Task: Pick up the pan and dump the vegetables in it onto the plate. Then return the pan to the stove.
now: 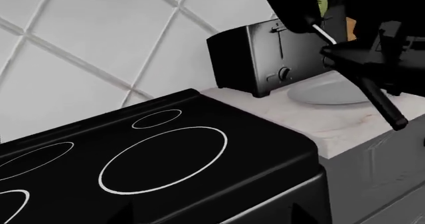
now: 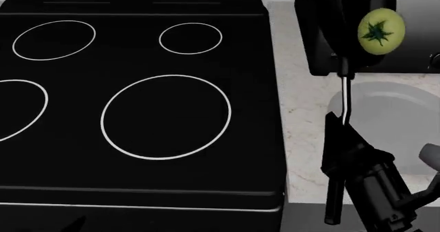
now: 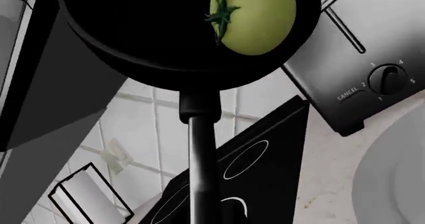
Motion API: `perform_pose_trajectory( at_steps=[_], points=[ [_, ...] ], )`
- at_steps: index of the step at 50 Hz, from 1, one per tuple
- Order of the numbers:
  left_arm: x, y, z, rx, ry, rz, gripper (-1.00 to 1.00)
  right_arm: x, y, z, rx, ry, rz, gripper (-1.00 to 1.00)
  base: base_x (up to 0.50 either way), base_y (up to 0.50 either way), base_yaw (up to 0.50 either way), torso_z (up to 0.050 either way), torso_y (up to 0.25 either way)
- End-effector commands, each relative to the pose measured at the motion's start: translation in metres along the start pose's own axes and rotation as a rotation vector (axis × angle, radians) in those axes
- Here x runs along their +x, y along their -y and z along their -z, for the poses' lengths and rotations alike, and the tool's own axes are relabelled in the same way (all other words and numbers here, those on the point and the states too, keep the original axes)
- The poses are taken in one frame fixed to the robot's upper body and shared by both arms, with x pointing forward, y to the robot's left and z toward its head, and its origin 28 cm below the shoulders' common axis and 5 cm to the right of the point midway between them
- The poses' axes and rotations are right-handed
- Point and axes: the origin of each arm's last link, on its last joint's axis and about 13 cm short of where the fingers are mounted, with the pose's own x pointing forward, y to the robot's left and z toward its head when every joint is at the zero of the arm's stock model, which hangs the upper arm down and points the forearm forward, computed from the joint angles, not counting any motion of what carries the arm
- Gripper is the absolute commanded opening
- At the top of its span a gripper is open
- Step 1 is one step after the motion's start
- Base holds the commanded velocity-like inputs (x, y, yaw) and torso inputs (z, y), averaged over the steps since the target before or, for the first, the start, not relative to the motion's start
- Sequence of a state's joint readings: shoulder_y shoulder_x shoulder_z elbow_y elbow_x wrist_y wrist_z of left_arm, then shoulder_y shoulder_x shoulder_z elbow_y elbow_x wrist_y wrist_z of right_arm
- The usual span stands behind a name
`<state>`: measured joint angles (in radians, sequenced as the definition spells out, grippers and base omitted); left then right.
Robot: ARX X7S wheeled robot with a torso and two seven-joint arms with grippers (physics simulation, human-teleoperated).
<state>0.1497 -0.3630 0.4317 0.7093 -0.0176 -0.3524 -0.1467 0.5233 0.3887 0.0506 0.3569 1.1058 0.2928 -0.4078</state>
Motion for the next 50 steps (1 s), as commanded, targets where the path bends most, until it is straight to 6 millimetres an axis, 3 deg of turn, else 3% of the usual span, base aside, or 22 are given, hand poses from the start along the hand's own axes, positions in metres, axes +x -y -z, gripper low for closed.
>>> perform_pose_trajectory(
  at_steps=[1, 9, 18, 27, 37, 42, 50],
  points=[
    [-0.016, 0.011, -0.026, -0.035, 0.087, 0.059, 1.0, 0.016, 0.024, 0.027, 0.157, 0.068, -0.089, -1.0, 0.0, 0.0, 0.0, 0.0, 0.0],
    [-0.014, 0.015, -0.026, -0.037, 0.084, 0.093, 1.0, 0.021, 0.034, 0.044, 0.217, 0.066, -0.09, -1.0, 0.0, 0.0, 0.0, 0.0, 0.001],
    [-0.015, 0.017, -0.022, -0.053, 0.049, 0.123, 1.0, 0.015, 0.025, 0.032, 0.228, 0.167, -0.178, -1.0, 0.0, 0.0, 0.0, 0.0, 0.0],
    [-0.021, 0.018, -0.028, -0.046, 0.073, 0.134, 1.0, 0.017, 0.041, 0.053, 0.303, 0.201, -0.204, -1.0, 0.0, 0.0, 0.0, 0.0, 0.0],
    [-0.023, 0.023, -0.034, -0.075, 0.093, 0.179, 1.0, 0.025, 0.036, 0.058, 0.326, 0.203, -0.247, -1.0, 0.0, 0.0, 0.0, 0.0, 0.0],
    [-0.023, 0.028, -0.039, -0.091, 0.12, 0.224, 1.0, 0.036, 0.03, 0.078, 0.372, 0.1, -0.231, -1.0, 0.0, 0.0, 0.0, 0.0, 0.0],
    [-0.023, 0.029, -0.039, -0.102, 0.13, 0.241, 1.0, 0.045, 0.016, 0.093, 0.41, 0.015, -0.242, -1.0, 0.0, 0.0, 0.01, 0.0, 0.0]
  ],
)
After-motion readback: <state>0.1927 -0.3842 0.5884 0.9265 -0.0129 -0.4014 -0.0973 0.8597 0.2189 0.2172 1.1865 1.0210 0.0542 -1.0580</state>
